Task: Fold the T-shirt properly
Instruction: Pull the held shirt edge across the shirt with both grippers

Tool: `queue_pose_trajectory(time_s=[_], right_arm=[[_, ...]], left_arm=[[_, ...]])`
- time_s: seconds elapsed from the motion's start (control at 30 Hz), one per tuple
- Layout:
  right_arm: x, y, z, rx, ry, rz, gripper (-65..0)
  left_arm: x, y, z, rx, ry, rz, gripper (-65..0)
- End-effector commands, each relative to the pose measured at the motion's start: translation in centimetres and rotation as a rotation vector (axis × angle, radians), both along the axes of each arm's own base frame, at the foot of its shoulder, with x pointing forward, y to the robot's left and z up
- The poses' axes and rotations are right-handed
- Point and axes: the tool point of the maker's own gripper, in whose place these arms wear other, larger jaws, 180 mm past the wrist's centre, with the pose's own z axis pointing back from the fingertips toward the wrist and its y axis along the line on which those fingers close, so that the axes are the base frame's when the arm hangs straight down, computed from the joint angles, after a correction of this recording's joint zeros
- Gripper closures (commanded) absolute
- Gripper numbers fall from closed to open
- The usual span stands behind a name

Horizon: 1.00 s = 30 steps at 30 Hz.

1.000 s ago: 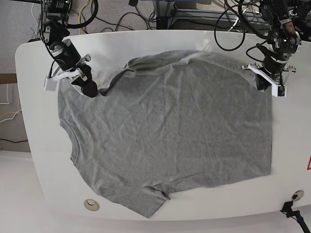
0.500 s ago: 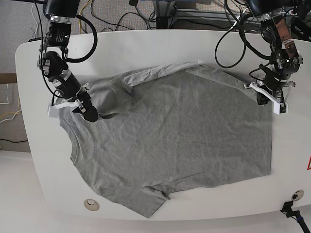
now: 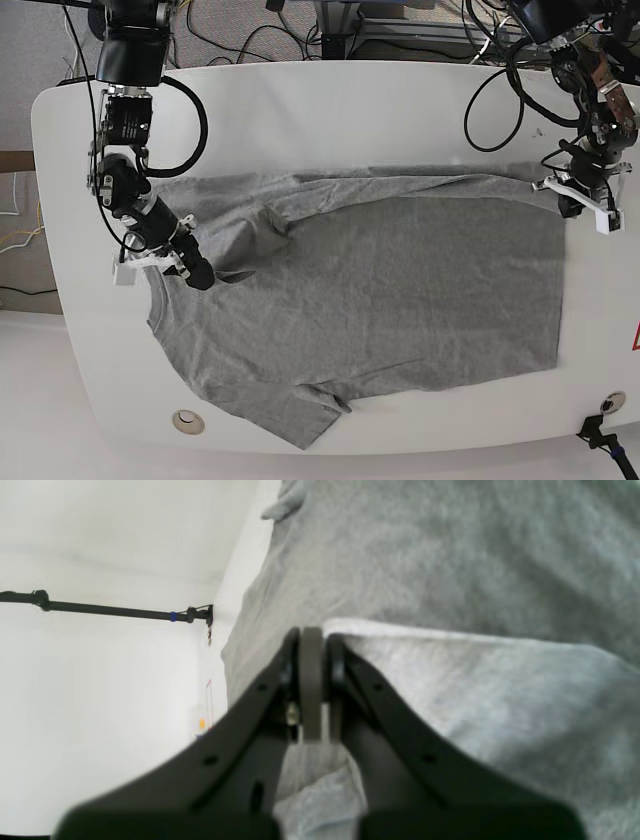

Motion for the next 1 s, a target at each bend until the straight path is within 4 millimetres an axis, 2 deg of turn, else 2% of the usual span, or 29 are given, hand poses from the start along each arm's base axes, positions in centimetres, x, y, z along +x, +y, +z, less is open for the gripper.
queue_pose_trajectory(time_s=[0.0, 0.2, 0.3, 0.4, 0.57, 0.7, 0.83, 0.97], right_arm=[[1.4, -0.4, 1.7, 0.005, -0.053, -0.004, 0.0], [2.7, -0.7, 2.3, 0.011, -0.065, -0.014, 0.0], [3.1, -0.8, 2.2, 0.017, -0.06, -0.021, 0.0], [3.4, -1.1, 1.3, 0.027, -0.034, -0.028, 0.0], [3.5, -1.3, 0.5, 0.015, -0.014, -0.034, 0.0], [3.8, -1.7, 0.3, -0.04, -0.009, -0.035, 0.0], [4.3, -2.0, 0.7, -0.067, -0.018, -0.04, 0.0], [4.6, -2.5, 0.1, -0.07, -0.008, -0.062, 0.0]], left_arm=[[0.7, 0.6, 1.5, 0.023, -0.048, 0.001, 0.0], [1.1, 0.5, 1.7, 0.023, -0.057, -0.004, 0.0], [2.9, 0.0, 3.0, 0.021, -0.099, -0.021, 0.0], [3.7, 0.0, 2.5, -0.005, -0.094, -0.014, 0.0], [5.0, 1.4, 1.6, -0.031, -0.071, 0.006, 0.0], [5.0, 2.7, 1.0, -0.032, -0.045, 0.021, 0.0], [5.4, 2.9, 0.6, -0.05, -0.04, 0.03, 0.0], [5.9, 2.8, 0.8, -0.055, -0.048, 0.03, 0.0]])
